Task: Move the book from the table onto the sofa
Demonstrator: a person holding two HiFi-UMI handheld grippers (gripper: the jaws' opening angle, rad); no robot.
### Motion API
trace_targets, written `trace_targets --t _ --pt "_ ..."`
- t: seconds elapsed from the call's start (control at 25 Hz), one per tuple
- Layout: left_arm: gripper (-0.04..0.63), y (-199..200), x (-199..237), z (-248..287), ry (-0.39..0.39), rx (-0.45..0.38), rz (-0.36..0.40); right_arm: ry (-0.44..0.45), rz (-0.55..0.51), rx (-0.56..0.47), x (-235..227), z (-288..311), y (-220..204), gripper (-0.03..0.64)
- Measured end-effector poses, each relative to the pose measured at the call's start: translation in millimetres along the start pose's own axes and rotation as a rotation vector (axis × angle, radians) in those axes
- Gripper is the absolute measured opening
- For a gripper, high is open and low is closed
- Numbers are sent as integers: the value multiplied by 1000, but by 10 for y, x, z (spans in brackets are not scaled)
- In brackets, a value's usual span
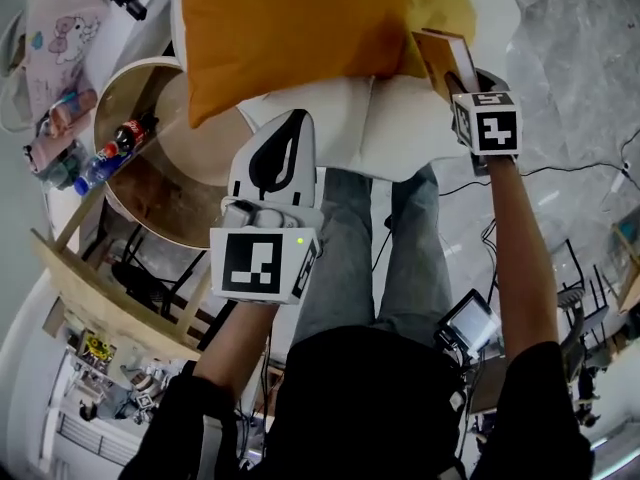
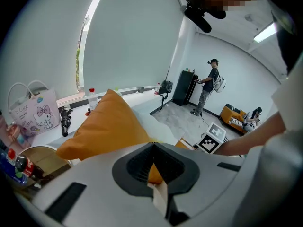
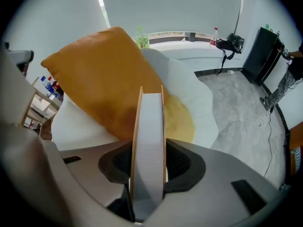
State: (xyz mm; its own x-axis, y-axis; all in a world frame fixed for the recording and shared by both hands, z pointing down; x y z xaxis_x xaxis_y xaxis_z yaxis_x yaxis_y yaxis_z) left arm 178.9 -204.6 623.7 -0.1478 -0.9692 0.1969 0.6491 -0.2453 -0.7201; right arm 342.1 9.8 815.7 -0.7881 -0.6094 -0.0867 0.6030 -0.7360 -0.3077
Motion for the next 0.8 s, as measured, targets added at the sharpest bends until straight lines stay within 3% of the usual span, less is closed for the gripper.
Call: trace_targets --t 0.32,0.8 --pt "9 -135 69 94 -24 37 0 -46 55 3 76 317 79 149" --pt "9 -134 206 181 -45 67 -5 -58 5 72 278 619 234 155"
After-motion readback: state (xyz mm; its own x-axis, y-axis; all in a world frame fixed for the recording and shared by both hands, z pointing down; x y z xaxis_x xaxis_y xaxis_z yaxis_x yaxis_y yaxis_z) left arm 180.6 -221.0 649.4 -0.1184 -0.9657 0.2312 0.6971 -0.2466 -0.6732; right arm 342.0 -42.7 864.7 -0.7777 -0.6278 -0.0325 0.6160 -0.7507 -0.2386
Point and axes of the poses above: the fingertips, and each gripper's own axes: z forward along the fingers, x to its left, y out of its top, the point moved 5 cm from there along -z, backward along the fingers
